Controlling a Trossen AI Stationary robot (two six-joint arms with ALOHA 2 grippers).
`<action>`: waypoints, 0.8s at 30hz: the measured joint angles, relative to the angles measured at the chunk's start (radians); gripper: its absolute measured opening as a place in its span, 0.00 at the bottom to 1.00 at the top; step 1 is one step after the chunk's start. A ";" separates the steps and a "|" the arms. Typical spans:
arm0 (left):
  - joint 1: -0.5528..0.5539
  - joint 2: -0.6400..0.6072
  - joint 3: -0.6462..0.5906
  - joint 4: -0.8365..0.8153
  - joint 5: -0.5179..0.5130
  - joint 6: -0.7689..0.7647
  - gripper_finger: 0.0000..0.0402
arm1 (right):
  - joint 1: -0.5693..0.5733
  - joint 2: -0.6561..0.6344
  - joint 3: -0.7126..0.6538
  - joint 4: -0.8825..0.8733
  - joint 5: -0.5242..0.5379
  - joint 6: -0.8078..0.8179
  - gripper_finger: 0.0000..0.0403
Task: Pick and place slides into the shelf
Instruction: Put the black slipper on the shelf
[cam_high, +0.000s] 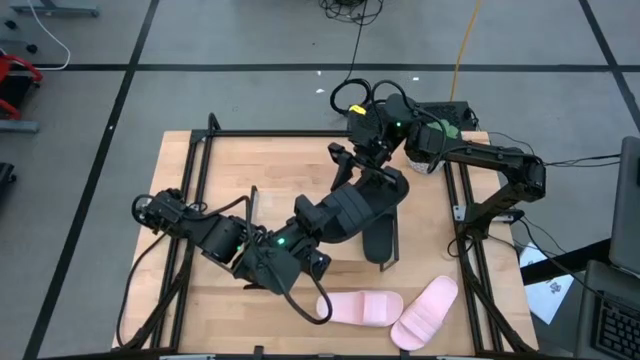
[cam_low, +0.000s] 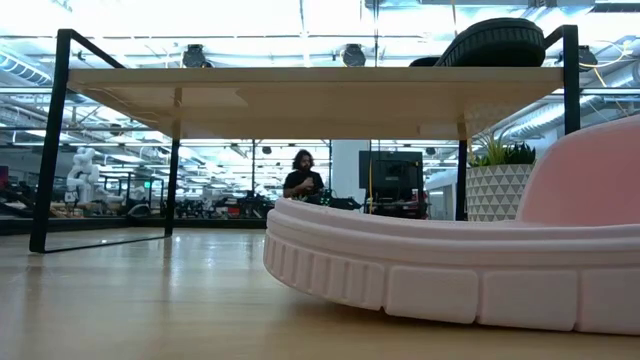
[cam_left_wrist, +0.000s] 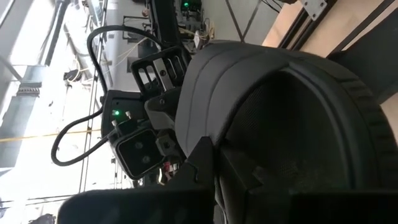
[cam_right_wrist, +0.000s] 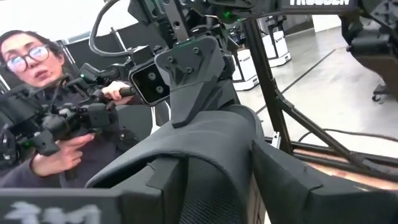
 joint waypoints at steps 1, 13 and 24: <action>0.000 0.000 0.000 0.001 0.000 0.000 0.00 | 0.000 0.000 0.000 0.000 0.001 0.013 0.37; -0.006 0.000 0.001 0.002 -0.030 -0.098 0.05 | -0.009 0.002 -0.002 0.002 0.050 0.017 0.02; -0.088 0.000 0.000 0.018 -0.224 -0.044 0.09 | -0.068 -0.001 -0.001 0.006 0.131 0.005 0.01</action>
